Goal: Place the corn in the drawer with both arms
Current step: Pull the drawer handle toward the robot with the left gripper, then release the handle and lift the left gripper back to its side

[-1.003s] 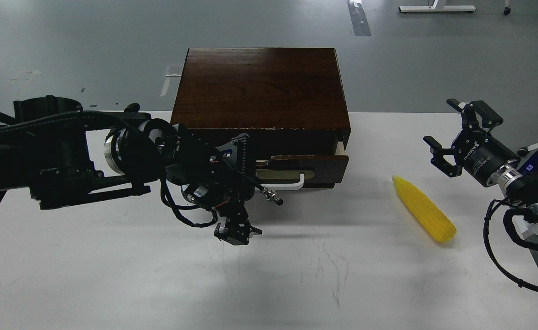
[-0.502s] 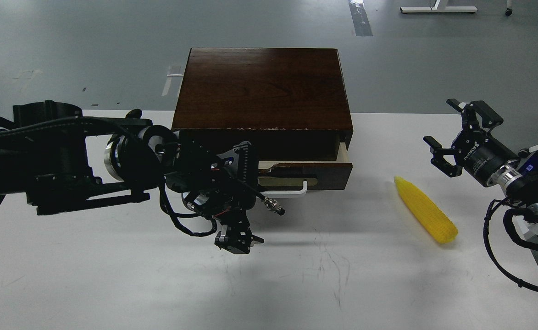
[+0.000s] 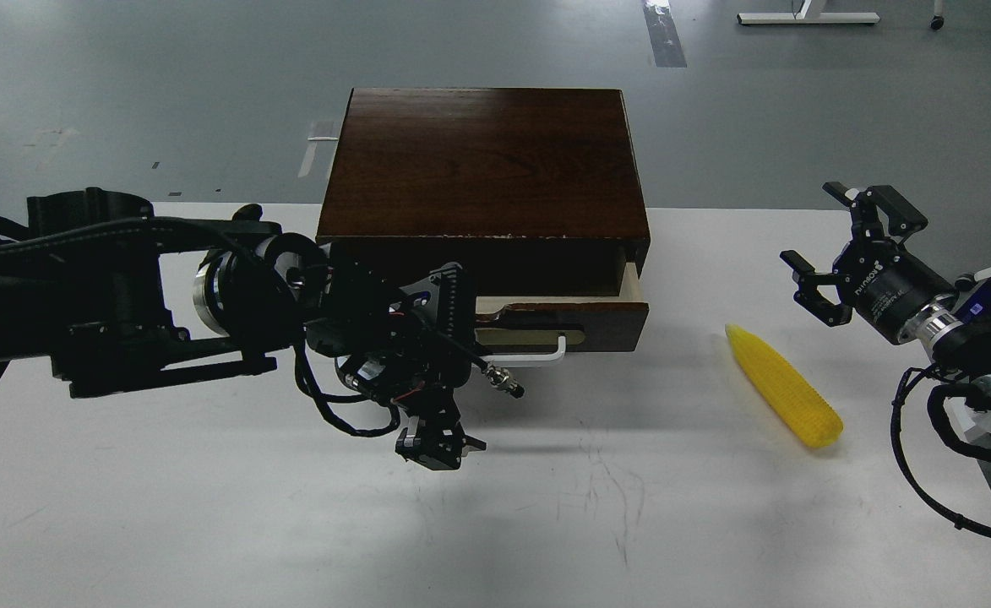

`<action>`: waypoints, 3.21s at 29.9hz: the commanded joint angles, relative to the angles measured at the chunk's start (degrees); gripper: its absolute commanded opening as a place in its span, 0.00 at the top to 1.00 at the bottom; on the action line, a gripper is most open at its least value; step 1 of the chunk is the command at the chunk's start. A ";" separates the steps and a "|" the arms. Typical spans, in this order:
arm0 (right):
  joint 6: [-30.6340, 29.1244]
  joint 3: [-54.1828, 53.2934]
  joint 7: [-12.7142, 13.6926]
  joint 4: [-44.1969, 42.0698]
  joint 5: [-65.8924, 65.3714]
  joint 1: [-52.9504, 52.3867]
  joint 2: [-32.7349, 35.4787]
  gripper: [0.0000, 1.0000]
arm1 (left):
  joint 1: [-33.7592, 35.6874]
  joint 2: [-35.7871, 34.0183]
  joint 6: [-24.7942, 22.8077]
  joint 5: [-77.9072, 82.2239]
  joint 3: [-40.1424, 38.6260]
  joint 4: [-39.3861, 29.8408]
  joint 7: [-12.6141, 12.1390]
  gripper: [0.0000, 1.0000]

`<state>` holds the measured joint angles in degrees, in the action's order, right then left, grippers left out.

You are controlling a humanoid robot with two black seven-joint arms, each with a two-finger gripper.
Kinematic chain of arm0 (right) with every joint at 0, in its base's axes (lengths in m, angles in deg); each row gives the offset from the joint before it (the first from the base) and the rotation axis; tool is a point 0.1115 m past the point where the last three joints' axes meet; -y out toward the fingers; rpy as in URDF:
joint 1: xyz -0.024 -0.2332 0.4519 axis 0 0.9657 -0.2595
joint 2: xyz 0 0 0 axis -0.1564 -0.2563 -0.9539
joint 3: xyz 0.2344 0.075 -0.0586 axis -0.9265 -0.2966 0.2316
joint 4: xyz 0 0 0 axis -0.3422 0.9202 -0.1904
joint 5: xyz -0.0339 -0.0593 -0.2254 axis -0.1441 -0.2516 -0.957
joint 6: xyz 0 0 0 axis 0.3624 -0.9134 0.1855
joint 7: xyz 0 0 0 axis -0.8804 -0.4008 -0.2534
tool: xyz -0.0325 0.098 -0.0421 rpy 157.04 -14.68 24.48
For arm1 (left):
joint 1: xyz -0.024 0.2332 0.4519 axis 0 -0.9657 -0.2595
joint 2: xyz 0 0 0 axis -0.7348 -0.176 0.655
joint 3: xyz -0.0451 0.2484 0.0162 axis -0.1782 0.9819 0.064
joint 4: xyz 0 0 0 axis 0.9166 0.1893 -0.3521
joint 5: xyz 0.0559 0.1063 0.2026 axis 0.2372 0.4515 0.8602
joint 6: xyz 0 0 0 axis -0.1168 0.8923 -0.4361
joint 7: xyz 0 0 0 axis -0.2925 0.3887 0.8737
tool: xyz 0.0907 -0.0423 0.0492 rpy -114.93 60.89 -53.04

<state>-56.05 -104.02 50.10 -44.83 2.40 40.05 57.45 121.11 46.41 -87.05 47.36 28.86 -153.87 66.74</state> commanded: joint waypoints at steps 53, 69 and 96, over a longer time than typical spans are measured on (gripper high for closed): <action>0.00 0.17 0.00 0.07 0.00 0.44 -0.17 0.00 | 10.10 1.55 0.14 0.08 9.61 1.88 0.02 0.06; 0.00 0.00 0.00 -0.01 0.00 0.35 -1.40 0.00 | 16.26 4.01 2.34 0.08 14.44 1.88 0.02 0.08; 0.00 0.09 0.00 -0.63 0.00 0.44 -1.57 0.00 | 23.56 -1.61 4.09 0.08 10.66 -6.99 0.02 0.05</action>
<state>-56.05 -104.02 50.10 -45.43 2.40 40.49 55.88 144.22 45.57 -82.85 47.42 41.58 -160.25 66.78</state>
